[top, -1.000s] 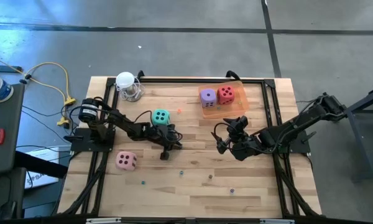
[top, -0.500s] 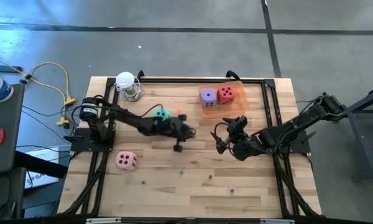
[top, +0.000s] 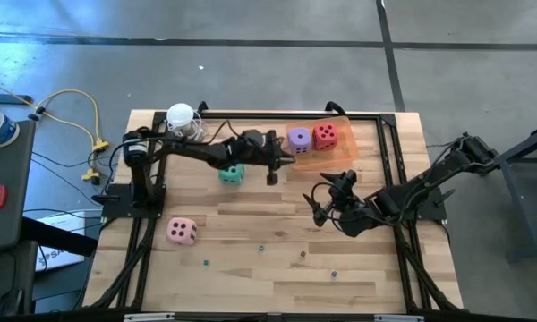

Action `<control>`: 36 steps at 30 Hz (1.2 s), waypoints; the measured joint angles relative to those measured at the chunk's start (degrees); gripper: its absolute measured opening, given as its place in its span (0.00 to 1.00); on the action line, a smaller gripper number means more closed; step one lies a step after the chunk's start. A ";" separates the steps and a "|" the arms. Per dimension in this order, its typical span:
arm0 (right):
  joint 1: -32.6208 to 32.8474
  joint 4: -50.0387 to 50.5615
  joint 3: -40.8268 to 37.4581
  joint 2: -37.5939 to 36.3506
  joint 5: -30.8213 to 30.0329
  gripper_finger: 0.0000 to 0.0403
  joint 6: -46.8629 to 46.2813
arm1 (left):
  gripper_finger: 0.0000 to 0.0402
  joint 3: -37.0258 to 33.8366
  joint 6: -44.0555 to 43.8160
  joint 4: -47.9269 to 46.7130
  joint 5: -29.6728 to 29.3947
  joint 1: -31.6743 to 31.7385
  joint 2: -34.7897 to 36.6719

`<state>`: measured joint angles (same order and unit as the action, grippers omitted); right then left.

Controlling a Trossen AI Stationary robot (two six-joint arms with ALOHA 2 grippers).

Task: Pick & Place Dice
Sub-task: Put the small light blue die into the the orange bin, then put the large light blue die into the the orange bin

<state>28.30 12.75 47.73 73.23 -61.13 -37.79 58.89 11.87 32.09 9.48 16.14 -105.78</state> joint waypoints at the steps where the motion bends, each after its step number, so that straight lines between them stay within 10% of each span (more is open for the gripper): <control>1: 0.30 -0.57 0.01 0.00 -0.49 0.99 0.13 | 0.11 -0.02 -0.81 1.33 -0.76 0.51 -1.00; 28: 0.59 -3.09 0.00 0.00 1.51 0.99 2.08 | 0.34 6.01 -2.48 1.27 -12.38 -1.53 -8.41; 36: 0.59 -2.86 0.02 0.00 1.54 0.99 2.06 | 0.34 5.99 -2.24 -4.19 -12.62 -4.51 0.35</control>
<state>28.88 9.89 47.75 73.23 -59.59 -35.73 64.88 9.63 27.90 -3.14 11.64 -105.43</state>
